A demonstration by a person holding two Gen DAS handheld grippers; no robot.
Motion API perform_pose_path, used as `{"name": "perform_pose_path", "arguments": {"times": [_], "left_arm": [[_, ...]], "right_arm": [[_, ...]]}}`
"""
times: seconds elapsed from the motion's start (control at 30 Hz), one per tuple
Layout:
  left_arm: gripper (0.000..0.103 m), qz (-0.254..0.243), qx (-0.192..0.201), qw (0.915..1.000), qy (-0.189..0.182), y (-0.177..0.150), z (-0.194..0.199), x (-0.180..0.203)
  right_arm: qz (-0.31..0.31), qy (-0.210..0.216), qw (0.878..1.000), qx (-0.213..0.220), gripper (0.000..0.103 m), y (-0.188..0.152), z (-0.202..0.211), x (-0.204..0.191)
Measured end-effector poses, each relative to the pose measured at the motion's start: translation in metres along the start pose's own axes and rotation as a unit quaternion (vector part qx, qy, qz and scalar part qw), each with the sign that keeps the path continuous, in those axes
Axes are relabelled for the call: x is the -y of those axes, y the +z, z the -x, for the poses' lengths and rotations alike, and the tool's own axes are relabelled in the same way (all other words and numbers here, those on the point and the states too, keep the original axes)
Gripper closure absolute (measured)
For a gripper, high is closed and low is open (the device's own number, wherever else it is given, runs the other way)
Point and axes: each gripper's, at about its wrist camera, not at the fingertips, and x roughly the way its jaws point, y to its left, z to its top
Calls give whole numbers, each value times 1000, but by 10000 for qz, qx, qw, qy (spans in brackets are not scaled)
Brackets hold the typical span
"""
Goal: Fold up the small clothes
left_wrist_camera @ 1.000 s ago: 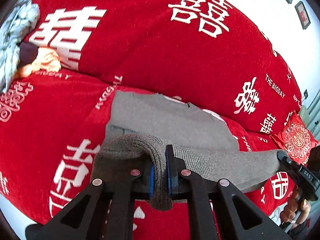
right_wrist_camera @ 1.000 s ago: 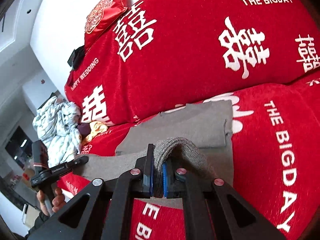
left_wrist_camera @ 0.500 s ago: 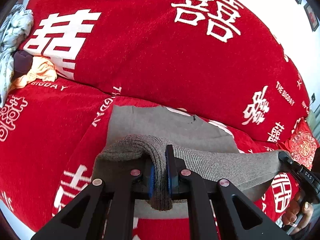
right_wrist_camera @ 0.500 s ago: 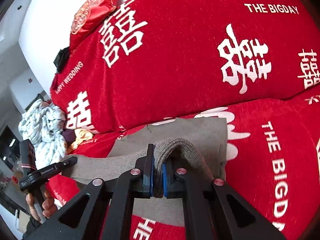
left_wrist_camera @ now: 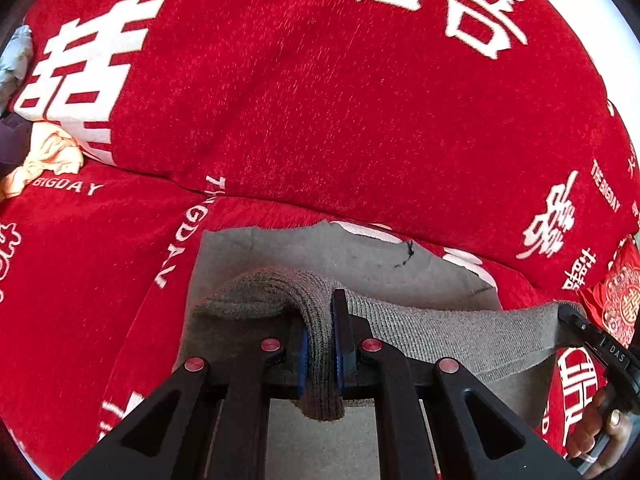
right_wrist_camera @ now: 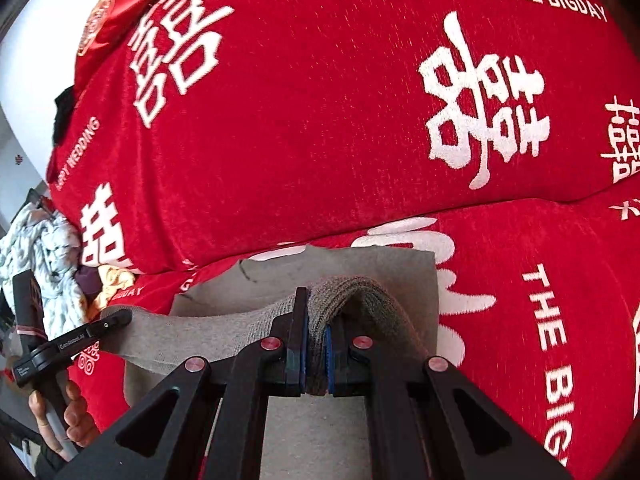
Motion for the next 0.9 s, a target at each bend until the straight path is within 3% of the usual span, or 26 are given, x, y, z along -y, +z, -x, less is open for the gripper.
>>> {"name": "perform_pose_path", "arguments": {"times": [0.3,0.57,0.8,0.87,0.9], "left_arm": [[92,171,-302,9993,156,18,-57,-12],[92,251,-692,9968,322,14,-108,-23],[91,469,-1140,9922,165,11,-134,-34],[78,655,-1210,9905,15,13,-137,-39],[59,779,-1249,9889,-188,15,-138,-41]], "right_arm": [[-155,-192,9989,-406,96,16,-65,14],[-265,-513,9958,-711,96,13,-114,30],[-621,-376,9930,-928,95,9,-136,47],[-818,-311,9913,-978,95,8,-141,53],[-889,-271,9905,-1010,95,8,-143,56]]}}
